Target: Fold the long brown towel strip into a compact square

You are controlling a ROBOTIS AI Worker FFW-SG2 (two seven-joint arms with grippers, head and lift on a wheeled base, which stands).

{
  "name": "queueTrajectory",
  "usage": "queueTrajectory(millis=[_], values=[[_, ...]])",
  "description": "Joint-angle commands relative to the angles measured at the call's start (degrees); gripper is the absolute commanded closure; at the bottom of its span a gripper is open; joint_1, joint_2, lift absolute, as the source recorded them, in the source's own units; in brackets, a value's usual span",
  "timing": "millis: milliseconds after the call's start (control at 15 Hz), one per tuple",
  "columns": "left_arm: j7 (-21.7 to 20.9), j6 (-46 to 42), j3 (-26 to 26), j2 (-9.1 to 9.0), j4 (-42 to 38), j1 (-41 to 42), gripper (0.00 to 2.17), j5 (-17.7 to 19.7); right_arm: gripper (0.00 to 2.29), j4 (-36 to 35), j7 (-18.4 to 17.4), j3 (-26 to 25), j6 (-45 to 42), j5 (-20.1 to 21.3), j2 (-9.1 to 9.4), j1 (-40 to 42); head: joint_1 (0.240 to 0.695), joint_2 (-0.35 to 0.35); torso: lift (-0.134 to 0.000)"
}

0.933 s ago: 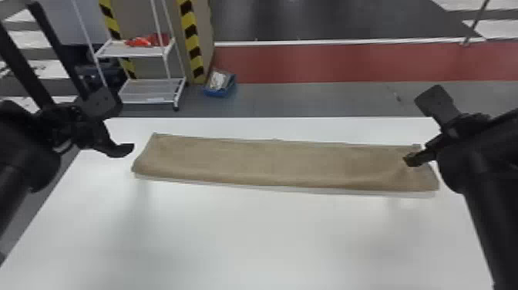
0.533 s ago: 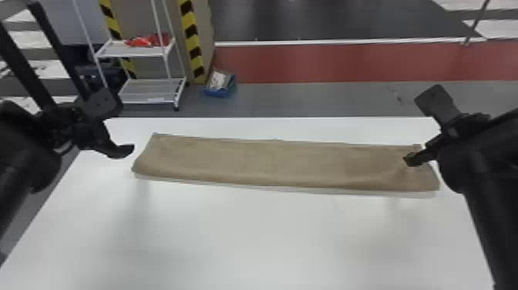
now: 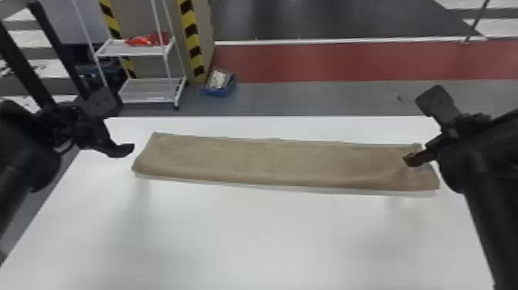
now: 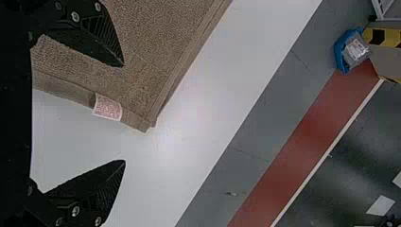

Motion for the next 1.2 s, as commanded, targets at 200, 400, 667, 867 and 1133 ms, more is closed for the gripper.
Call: queueTrajectory(millis=[200, 400, 667, 867, 1133], values=[[-2.8, 0.4, 5.4, 0.02, -0.3, 0.1, 0.09, 5.4, 0.17, -0.1, 0.0, -0.1, 0.2, 0.0, 0.00, 0.0, 0.684, 0.066, -0.125], [-4.0, 5.3, 8.7, -0.07, -3.4, 1.3, 0.11, 11.2, 0.17, -0.4, -0.1, -1.1, 1.1, -1.2, -0.70, 0.1, 0.673, 0.070, -0.125], [-3.1, 13.5, 16.9, -2.79, -12.0, 7.1, 0.14, 19.7, 0.17, -5.7, -0.1, -5.2, 5.7, -7.1, -1.49, 1.8, 0.666, 0.062, -0.125], [-2.4, 21.6, 19.8, -5.25, -13.5, 7.5, 0.14, 23.8, 0.17, -10.5, -2.0, -11.9, 10.6, -16.3, -1.41, 2.7, 0.667, 0.041, -0.125], [0.1, 31.5, 20.1, -7.80, -15.0, 7.5, 0.14, 25.7, 0.17, -13.4, -2.3, -16.1, 14.6, -22.6, -1.93, 4.1, 0.680, 0.016, -0.125]])
